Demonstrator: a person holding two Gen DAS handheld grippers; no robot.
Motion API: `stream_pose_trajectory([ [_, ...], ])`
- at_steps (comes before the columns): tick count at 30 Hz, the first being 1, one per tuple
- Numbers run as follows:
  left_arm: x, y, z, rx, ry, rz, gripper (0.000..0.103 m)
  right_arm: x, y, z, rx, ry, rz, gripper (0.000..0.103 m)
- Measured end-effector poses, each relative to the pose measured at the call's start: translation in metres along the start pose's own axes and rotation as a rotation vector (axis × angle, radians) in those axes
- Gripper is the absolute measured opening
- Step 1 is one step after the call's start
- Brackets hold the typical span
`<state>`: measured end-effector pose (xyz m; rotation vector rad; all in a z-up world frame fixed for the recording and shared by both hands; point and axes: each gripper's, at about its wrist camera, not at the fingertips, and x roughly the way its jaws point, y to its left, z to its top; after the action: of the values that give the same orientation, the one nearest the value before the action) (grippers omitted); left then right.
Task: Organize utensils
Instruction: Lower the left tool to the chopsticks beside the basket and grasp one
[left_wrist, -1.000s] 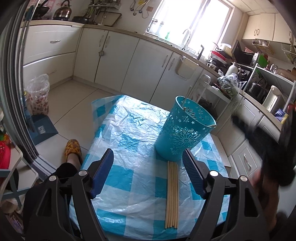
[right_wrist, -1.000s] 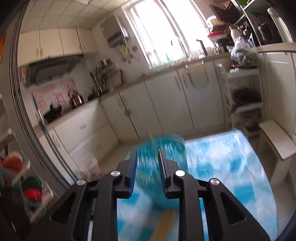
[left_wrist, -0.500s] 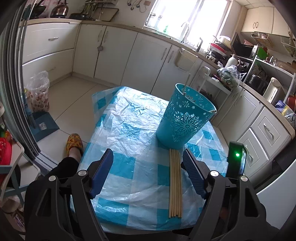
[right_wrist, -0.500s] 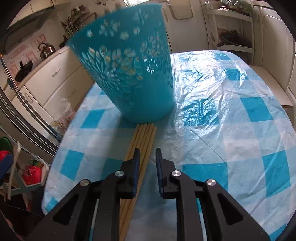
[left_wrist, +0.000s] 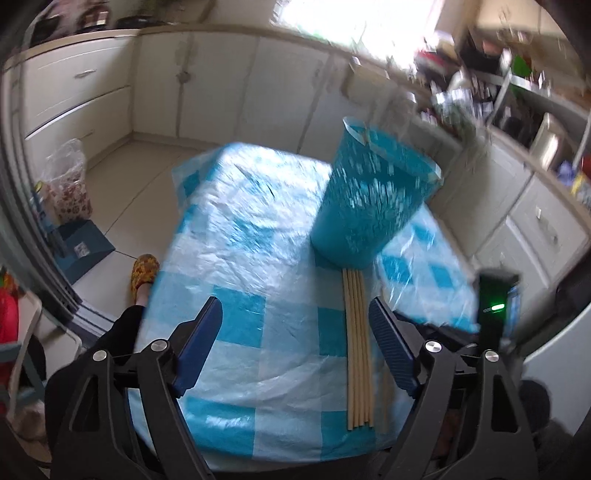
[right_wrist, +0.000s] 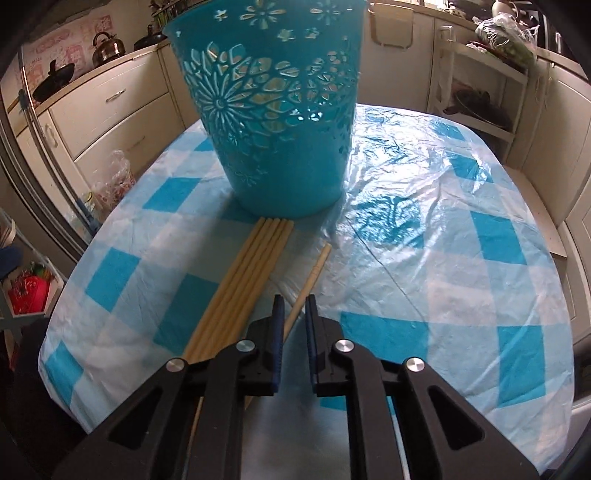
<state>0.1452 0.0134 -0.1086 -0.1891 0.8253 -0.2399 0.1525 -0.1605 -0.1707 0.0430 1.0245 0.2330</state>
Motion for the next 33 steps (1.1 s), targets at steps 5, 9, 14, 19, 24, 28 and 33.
stream_pose_trajectory([
  [5,0.053,-0.024,0.007,0.073,0.083,0.005,0.078,-0.009,-0.024,-0.012,0.099,-0.008,0.061,0.011],
  [9,0.093,-0.042,0.009,0.127,0.135,0.035,0.077,-0.010,-0.028,-0.012,0.116,-0.013,0.074,0.010],
  [14,0.118,-0.048,0.010,0.155,0.174,0.095,0.074,-0.010,-0.030,-0.012,0.131,-0.021,0.094,0.011],
  [19,0.131,-0.050,0.010,0.175,0.184,0.136,0.073,-0.012,-0.031,-0.012,0.133,-0.023,0.103,0.011],
  [24,0.136,-0.056,0.013,0.199,0.190,0.139,0.073,-0.011,-0.033,-0.011,0.137,-0.024,0.111,0.011],
  [28,0.138,-0.063,0.010,0.227,0.198,0.145,0.071,-0.011,-0.033,-0.011,0.136,-0.024,0.112,0.011],
  [33,0.138,-0.066,0.009,0.256,0.181,0.152,0.054,-0.010,-0.031,-0.011,0.119,-0.029,0.098,0.011],
])
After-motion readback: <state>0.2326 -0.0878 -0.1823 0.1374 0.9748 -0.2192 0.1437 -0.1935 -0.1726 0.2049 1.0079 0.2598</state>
